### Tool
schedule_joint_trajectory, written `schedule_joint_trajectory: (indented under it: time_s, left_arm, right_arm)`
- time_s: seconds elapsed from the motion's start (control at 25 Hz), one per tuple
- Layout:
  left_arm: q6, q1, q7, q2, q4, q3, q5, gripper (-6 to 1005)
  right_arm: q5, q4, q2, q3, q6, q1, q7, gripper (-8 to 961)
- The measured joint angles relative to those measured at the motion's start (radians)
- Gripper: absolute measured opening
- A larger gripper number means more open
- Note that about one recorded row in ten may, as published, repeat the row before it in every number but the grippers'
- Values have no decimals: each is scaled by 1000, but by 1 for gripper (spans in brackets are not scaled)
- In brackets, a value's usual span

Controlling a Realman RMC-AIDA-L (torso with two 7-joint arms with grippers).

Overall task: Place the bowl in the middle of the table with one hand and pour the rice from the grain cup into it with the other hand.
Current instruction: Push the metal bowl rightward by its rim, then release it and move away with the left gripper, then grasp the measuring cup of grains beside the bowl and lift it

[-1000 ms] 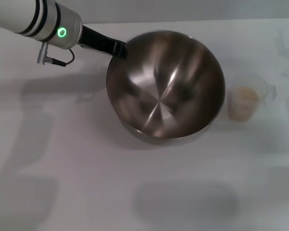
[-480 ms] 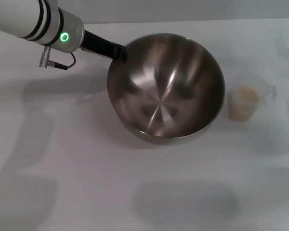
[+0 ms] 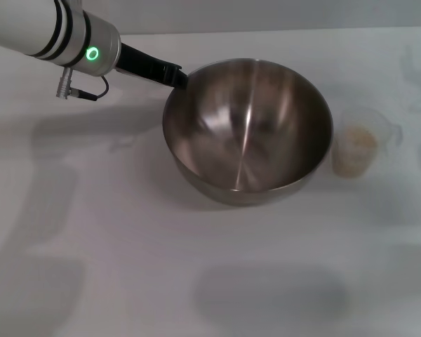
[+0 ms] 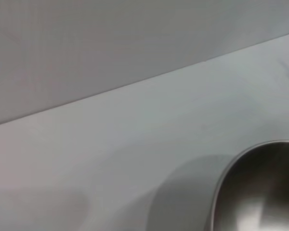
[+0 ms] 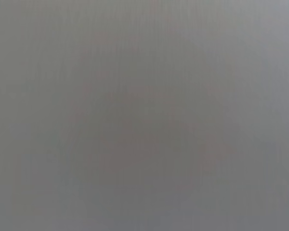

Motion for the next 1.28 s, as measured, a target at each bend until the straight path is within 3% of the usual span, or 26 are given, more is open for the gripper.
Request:
schedule_joint_trajectory:
  time_s: [0.28, 0.44, 0.56, 0.64, 0.72, 0.76, 0.84, 1.0, 1.08, 1.16, 1.2, 1.24, 1.28]
  left_arm:
    - [9, 34, 0, 4, -77, -2, -44, 248]
    - [62, 130, 34, 3, -260, 1, -122, 241]
    - [174, 189, 76, 0, -325, 31, -152, 239]
    - [463, 277, 140, 2, -362, 114, -163, 237]
    - [636, 319, 185, 2, -365, 154, -161, 236]
    - [795, 352, 234, 2, -362, 191, -159, 235]
    - [974, 382, 285, 2, -351, 243, -158, 234]
    - [1583, 436, 310, 4, -242, 442, -145, 231]
    - [1780, 438, 219, 5, -177, 497, -127, 231]
    - [1830, 440, 177, 6, -155, 510, -115, 231]
    - [1910, 447, 44, 7, -120, 524, -68, 231]
    - [1962, 457, -280, 9, -41, 524, 67, 232]
    - [1969, 456, -329, 9, -25, 523, 94, 232]
  right_arm:
    - [-2, 0, 0, 0, -1, 0, 0, 643]
    - [-2, 0, 0, 0, 0, 3, -1, 643]
    - [-1, -1, 0, 0, 1, 4, -2, 643]
    - [1, -3, 0, 0, 1, 4, -2, 643]
    - [1, -4, 0, 0, 1, 5, -2, 643]
    - [1, -5, -1, 0, 1, 6, -4, 643]
    - [1, -5, -1, 1, 1, 6, -6, 643]
    - [2, -11, -1, 4, 4, 7, -6, 643]
    - [2, -12, -2, 3, 5, 8, -6, 643]
    - [2, -12, -2, 3, 4, 8, -6, 643]
    - [3, -12, -2, 4, 4, 7, -6, 642]
    - [3, -12, -2, 5, 4, 7, -6, 642]
    - [3, -12, -2, 5, 4, 6, -6, 642]
